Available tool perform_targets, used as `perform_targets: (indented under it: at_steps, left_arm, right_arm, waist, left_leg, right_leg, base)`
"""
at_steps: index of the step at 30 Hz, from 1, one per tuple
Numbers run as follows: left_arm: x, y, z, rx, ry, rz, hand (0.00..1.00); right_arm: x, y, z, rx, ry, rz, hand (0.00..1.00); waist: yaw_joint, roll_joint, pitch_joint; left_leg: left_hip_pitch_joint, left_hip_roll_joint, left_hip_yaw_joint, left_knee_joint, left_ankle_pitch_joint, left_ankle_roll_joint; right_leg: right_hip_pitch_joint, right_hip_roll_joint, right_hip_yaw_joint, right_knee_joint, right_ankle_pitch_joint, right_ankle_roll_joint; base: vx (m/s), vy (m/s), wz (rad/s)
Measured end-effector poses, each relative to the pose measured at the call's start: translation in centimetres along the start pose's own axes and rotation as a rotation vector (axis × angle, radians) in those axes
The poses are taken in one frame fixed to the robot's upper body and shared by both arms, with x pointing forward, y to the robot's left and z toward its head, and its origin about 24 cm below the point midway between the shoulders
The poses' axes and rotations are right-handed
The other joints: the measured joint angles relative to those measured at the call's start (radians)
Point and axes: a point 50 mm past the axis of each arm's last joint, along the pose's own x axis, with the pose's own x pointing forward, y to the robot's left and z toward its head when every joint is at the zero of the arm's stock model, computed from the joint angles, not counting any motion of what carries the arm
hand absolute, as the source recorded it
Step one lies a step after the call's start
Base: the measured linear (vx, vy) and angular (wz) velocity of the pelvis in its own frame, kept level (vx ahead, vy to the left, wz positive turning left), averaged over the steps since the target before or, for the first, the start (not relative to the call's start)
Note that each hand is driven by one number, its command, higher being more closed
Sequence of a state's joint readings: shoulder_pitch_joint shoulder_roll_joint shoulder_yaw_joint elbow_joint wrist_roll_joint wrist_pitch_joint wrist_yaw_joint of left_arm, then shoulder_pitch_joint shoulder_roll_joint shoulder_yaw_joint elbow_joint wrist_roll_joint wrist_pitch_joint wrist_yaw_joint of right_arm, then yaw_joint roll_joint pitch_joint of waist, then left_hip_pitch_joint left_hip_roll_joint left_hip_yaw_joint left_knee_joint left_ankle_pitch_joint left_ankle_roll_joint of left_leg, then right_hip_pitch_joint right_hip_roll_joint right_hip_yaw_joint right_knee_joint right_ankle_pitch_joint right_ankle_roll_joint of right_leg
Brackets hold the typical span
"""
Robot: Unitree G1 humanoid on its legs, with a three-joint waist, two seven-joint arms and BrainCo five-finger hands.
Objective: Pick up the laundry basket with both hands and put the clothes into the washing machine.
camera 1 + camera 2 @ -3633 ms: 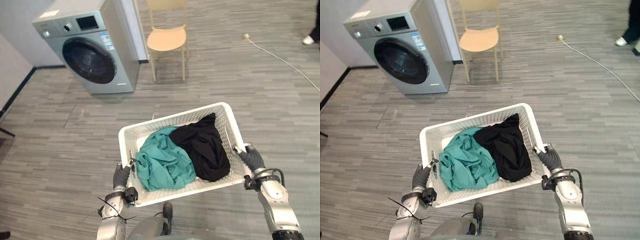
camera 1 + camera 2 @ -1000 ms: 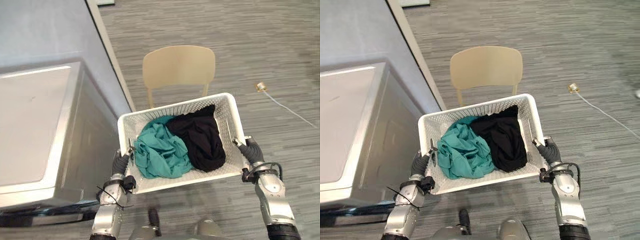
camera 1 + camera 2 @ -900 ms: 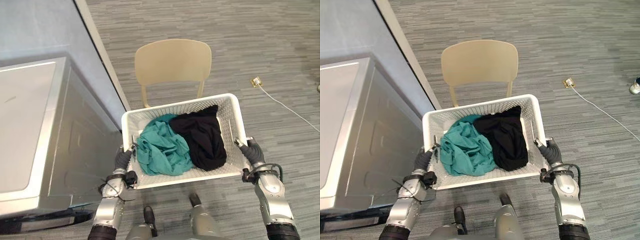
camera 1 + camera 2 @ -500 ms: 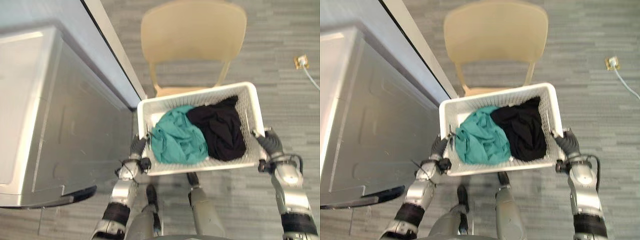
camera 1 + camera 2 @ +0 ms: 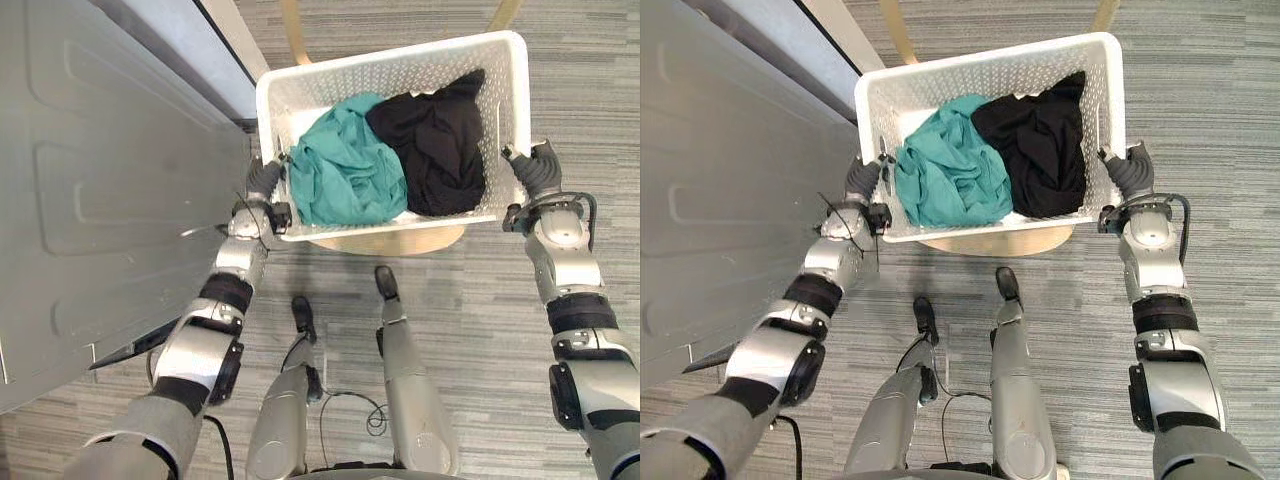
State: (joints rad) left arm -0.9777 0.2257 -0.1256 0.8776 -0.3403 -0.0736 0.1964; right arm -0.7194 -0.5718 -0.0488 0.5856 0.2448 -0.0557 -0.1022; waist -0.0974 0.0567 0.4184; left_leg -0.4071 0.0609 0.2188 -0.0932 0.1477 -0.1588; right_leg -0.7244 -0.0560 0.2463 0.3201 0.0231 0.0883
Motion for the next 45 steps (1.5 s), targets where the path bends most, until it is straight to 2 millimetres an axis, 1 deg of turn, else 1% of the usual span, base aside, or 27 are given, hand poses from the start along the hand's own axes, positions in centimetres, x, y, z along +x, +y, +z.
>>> perform_targets:
  at_steps: [1, 2, 4, 9, 12, 15, 17, 18, 19, 21, 24, 25, 27, 28, 31, 33, 34, 36, 37, 38, 39, 40, 41, 42, 43, 44, 45]
  left_arm:
    - [0.1, 0.0, 0.2, -0.001, -0.004, 0.001, 0.0]
    - [0.2, -0.1, 0.5, -0.003, -0.013, 0.014, 0.0]
    - [0.4, 0.0, 1.1, -0.003, -0.029, 0.037, 0.0]
    - [0.5, 0.8, 1.6, 0.006, -0.046, 0.061, 0.0]
    - [0.7, 0.9, 1.8, 0.008, -0.048, 0.061, 0.0]
    - [0.8, 1.8, 2.1, 0.027, -0.058, 0.077, 0.0]
    - [0.8, 2.8, 2.6, 0.046, -0.079, 0.094, 0.0]
    - [0.8, 3.5, 3.2, 0.059, -0.105, 0.104, 0.0]
    - [0.8, 3.9, 3.6, 0.063, -0.121, 0.109, 0.0]
    - [0.4, 5.0, 4.5, 0.08, -0.185, 0.113, 0.0]
    - [-0.1, 6.1, 4.7, 0.096, -0.217, 0.118, 0.0]
    - [-0.2, 6.4, 4.6, 0.102, -0.219, 0.121, 0.0]
    - [-0.8, 7.2, 4.5, 0.117, -0.232, 0.121, 0.0]
    - [-1.2, 7.7, 4.4, 0.124, -0.238, 0.116, 0.0]
    - [-2.8, 9.0, 3.9, 0.135, -0.274, 0.109, 0.0]
    - [-4.2, 9.9, 3.9, 0.11, -0.317, 0.128, 0.0]
    - [-5.6, 10.5, 3.4, 0.086, -0.339, 0.137, 0.0]
    - [-6.9, 10.7, 2.1, 0.055, -0.333, 0.143, 0.0]
    - [-9.3, 10.7, -0.7, -0.003, -0.281, 0.159, 0.0]
    - [-9.7, 10.7, -1.2, -0.013, -0.269, 0.163, 0.0]
    - [-11.6, 10.5, -3.2, -0.056, -0.222, 0.18, 0.0]
    - [-13.6, 10.5, -5.1, -0.1, -0.17, 0.212, 0.0]
    - [-14.7, 10.5, -6.0, -0.122, -0.144, 0.237, 0.0]
    - [-16.8, 10.6, -7.7, -0.163, -0.09, 0.292, 0.0]
    - [-17.7, 10.6, -8.4, -0.18, -0.067, 0.32, 0.0]
    - [-19.5, 10.6, -10.0, -0.221, -0.008, 0.378, 0.0]
    - [-21.2, 10.4, -11.3, -0.259, 0.045, 0.423, 0.0]
  right_arm:
    - [0.0, 0.0, -0.1, -0.001, 0.005, -0.003, 0.0]
    - [0.0, 0.1, -0.4, -0.005, 0.018, -0.006, 0.0]
    - [-0.1, 0.1, -0.9, 0.006, 0.041, -0.005, 0.0]
    - [-0.2, 0.0, -0.9, 0.014, 0.042, 0.001, 0.0]
    - [-0.7, -1.1, -1.7, -0.012, 0.063, 0.002, 0.0]
    - [-1.5, -1.9, -2.5, -0.032, 0.085, -0.006, 0.0]
    - [-2.1, -2.2, -2.5, -0.029, 0.07, -0.009, 0.0]
    - [-2.5, -2.8, -2.4, -0.03, 0.055, -0.021, 0.0]
    - [-2.7, -3.1, -2.3, -0.036, 0.049, -0.027, 0.0]
    - [-3.3, -4.7, -2.2, -0.044, 0.032, -0.068, 0.0]
    - [-3.7, -6.1, -2.1, -0.077, 0.028, -0.097, 0.0]
    - [-3.7, -6.3, -2.0, -0.083, 0.026, -0.102, 0.0]
    - [-3.7, -6.9, -1.7, -0.1, 0.017, -0.116, 0.0]
    - [-3.7, -7.1, -1.5, -0.105, 0.013, -0.117, 0.0]
    - [-4.4, -8.1, -0.6, -0.153, -0.028, -0.134, 0.0]
    - [-5.3, -9.0, 0.0, -0.179, -0.065, -0.145, 0.0]
    - [-6.3, -9.3, 0.0, -0.202, -0.084, -0.156, 0.0]
    - [-7.4, -9.3, -0.6, -0.199, -0.081, -0.167, 0.0]
    - [-9.4, -9.2, -2.6, -0.181, -0.029, -0.188, 0.0]
    - [-9.8, -9.2, -3.1, -0.178, -0.015, -0.191, 0.0]
    - [-11.6, -9.1, -4.8, -0.179, 0.047, -0.2, 0.0]
    - [-13.5, -9.1, -6.3, -0.165, 0.106, -0.215, 0.0]
    - [-14.5, -9.1, -7.1, -0.162, 0.135, -0.224, 0.0]
    - [-16.5, -9.1, -8.7, -0.154, 0.206, -0.247, 0.0]
    - [-17.5, -9.0, -9.4, -0.144, 0.241, -0.258, 0.0]
    - [-19.5, -8.7, -10.8, -0.132, 0.313, -0.275, 0.0]
    - [-21.7, -8.1, -12.1, -0.114, 0.392, -0.278, 0.0]
  waist:
    - [0.0, -0.001, 0.001]
    - [0.0, -0.009, 0.005]
    - [0.004, -0.017, 0.01]
    - [0.004, -0.017, 0.01]
    - [0.005, -0.018, 0.01]
    - [0.004, -0.018, 0.01]
    - [0.003, -0.018, 0.01]
    - [0.002, -0.018, 0.01]
    - [0.002, -0.018, 0.01]
    - [-0.001, -0.018, 0.01]
    - [-0.005, -0.018, 0.009]
    - [-0.007, -0.018, 0.009]
    - [-0.019, -0.017, 0.009]
    - [-0.025, -0.017, 0.008]
    - [-0.028, -0.015, 0.007]
    - [-0.029, -0.015, 0.005]
    - [-0.031, -0.013, -0.008]
    - [-0.031, -0.013, -0.039]
    - [-0.031, -0.01, -0.087]
    - [-0.03, -0.011, -0.09]
    - [-0.027, -0.007, -0.115]
    - [-0.025, 0.005, -0.148]
    - [-0.025, 0.011, -0.166]
    - [-0.024, 0.025, -0.2]
    - [-0.024, 0.032, -0.212]
    - [-0.023, 0.041, -0.222]
    - [-0.022, 0.043, -0.238]
  left_leg:
    - [0.0, 0.003, 0.017, 0.0, -0.006, 0.01]
    - [0.001, 0.004, 0.034, 0.0, -0.009, 0.014]
    - [-0.003, 0.001, 0.043, 0.0, -0.009, 0.014]
    - [0.0, 0.001, 0.056, 0.0, -0.008, 0.014]
    - [0.015, -0.001, 0.057, 0.0, -0.008, 0.014]
    - [0.041, -0.005, 0.057, 0.0, -0.008, 0.014]
    - [0.057, -0.005, 0.058, 0.0, -0.009, 0.014]
    - [0.063, -0.005, 0.058, -0.001, -0.009, 0.014]
    - [0.066, -0.004, 0.057, -0.001, -0.009, 0.014]
    - [0.079, -0.003, 0.054, -0.002, -0.008, 0.015]
    - [0.098, -0.001, 0.052, -0.003, -0.008, 0.015]
    - [0.101, 0.0, 0.05, -0.002, -0.008, 0.015]
    - [0.119, 0.003, 0.034, -0.001, -0.008, 0.015]
    - [0.129, 0.004, 0.029, -0.001, -0.008, 0.015]
    - [0.168, 0.006, 0.01, -0.001, -0.008, 0.015]
    - [0.193, 0.003, -0.018, -0.001, -0.008, 0.015]
    - [0.205, 0.001, -0.03, -0.001, -0.008, 0.016]
    - [0.207, 0.001, -0.033, -0.001, -0.008, 0.016]
    - [0.226, 0.002, -0.053, -0.001, -0.009, 0.016]
    - [0.235, 0.002, -0.056, -0.001, -0.009, 0.016]
    - [0.265, 0.003, -0.068, 0.0, -0.016, 0.027]
    - [0.281, 0.007, -0.075, 0.0, -0.03, 0.046]
    - [0.285, 0.007, -0.078, 0.0, -0.037, 0.051]
    - [0.291, 0.008, -0.078, 0.0, -0.056, 0.062]
    - [0.295, 0.008, -0.08, -0.001, -0.066, 0.075]
    - [0.309, 0.006, -0.081, -0.001, -0.075, 0.082]
    - [0.32, 0.001, -0.08, -0.001, -0.085, 0.085]
  right_leg:
    - [0.0, 0.001, -0.002, 0.001, 0.0, 0.0]
    - [0.0, 0.0, -0.002, 0.004, 0.0, 0.0]
    - [-0.004, -0.004, 0.0, 0.005, 0.001, 0.002]
    - [-0.004, -0.009, -0.005, 0.011, 0.002, 0.003]
    - [0.007, -0.012, -0.015, 0.023, 0.001, 0.003]
    - [0.032, -0.015, -0.017, 0.028, 0.001, 0.003]
    - [0.051, -0.016, -0.015, 0.019, -0.001, 0.004]
    - [0.066, -0.016, -0.015, 0.002, -0.001, 0.005]
    - [0.07, -0.016, -0.017, -0.001, -0.001, 0.005]
    - [0.09, -0.016, -0.025, -0.012, 0.001, 0.008]
    - [0.122, -0.016, -0.026, -0.04, 0.01, 0.012]
    - [0.129, -0.016, -0.027, -0.046, 0.012, 0.012]
    - [0.159, -0.016, -0.032, -0.07, 0.021, 0.013]
    - [0.175, -0.017, -0.037, -0.079, 0.023, 0.013]
    - [0.228, -0.017, -0.044, -0.104, 0.025, 0.014]
    - [0.259, -0.017, -0.048, -0.117, 0.025, 0.014]
    - [0.279, -0.018, -0.049, -0.13, 0.026, 0.015]
    - [0.284, -0.018, -0.049, -0.138, 0.027, 0.015]
    - [0.311, -0.019, -0.05, -0.153, 0.027, 0.015]
    - [0.321, -0.019, -0.051, -0.156, 0.027, 0.015]
    - [0.357, -0.02, -0.052, -0.172, 0.027, 0.016]
    - [0.38, -0.017, -0.054, -0.184, 0.026, 0.016]
    - [0.386, -0.018, -0.055, -0.188, 0.024, 0.017]
    - [0.391, -0.017, -0.056, -0.19, 0.022, 0.02]
    - [0.395, -0.016, -0.057, -0.191, 0.021, 0.022]
    - [0.416, -0.016, -0.059, -0.201, 0.02, 0.026]
    - [0.434, -0.023, -0.058, -0.213, 0.017, 0.036]
  base:
    - [0.02, -0.019, 0.07]
    - [0.0, 0.0, 0.0]
    - [0.03, -0.032, 0.03]
    - [0.08, -0.049, 0.01]
    - [0.1, -0.056, 0.04]
    - [0.08, -0.048, -0.02]
    - [0.06, -0.05, -0.05]
    - [0.04, -0.044, -0.03]
    - [0.04, -0.054, -0.01]
    - [0.05, -0.053, 0.01]
    - [0.08, -0.039, -0.04]
    - [0.11, -0.038, -0.02]
    - [0.1, -0.026, 0.02]
    - [0.12, -0.028, 0.03]
    - [0.12, -0.038, 0.0]
    - [0.1, -0.045, 0.0]
    - [0.07, -0.031, -0.01]
    - [0.09, -0.036, -0.02]
    - [0.11, -0.04, -0.03]
    - [0.11, -0.035, -0.04]
    - [0.07, -0.006, -0.06]
    - [0.08, 0.001, -0.03]
    - [0.06, 0.029, 0.0]
    - [0.03, 0.034, 0.0]
    - [0.02, 0.04, 0.02]
    - [-0.02, 0.033, 0.03]
    - [-0.03, 0.033, 0.07]
